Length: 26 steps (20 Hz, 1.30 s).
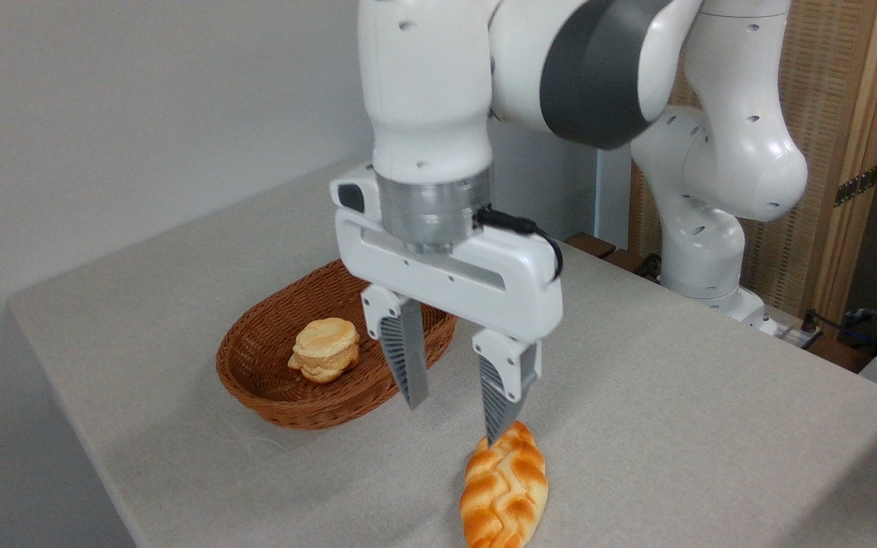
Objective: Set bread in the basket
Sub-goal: 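Lower the gripper around the braided loaf, then close the gripper on the braided loaf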
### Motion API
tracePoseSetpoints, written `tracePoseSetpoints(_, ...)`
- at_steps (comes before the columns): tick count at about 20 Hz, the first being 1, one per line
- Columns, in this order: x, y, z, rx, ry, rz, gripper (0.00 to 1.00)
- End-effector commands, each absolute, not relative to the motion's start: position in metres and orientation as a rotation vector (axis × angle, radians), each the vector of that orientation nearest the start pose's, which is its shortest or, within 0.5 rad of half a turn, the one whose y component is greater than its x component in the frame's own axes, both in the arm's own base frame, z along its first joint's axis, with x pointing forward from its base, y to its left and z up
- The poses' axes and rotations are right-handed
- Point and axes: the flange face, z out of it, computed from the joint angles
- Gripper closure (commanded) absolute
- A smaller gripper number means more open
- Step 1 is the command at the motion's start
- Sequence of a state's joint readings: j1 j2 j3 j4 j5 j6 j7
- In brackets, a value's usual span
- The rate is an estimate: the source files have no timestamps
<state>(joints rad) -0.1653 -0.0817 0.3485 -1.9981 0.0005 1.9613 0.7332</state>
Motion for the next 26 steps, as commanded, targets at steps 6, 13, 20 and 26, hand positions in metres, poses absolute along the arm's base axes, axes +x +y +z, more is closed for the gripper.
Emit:
tracePoseSetpoints(6, 0.526, 0.102, 0.463, -3.017, 0.869, -0.042, 0.0)
tracePoseSetpoints(13, 0.524, 0.126, 0.452, -3.006, 0.823, -0.019, 0.0)
tracePoseSetpoints(20, 0.531, 0.125, 0.428, -2.977, 0.845, 0.026, 0.0)
tracePoseSetpoints(26, 0.536, 0.12, 0.416, -2.966, 0.859, 0.036, 0.0)
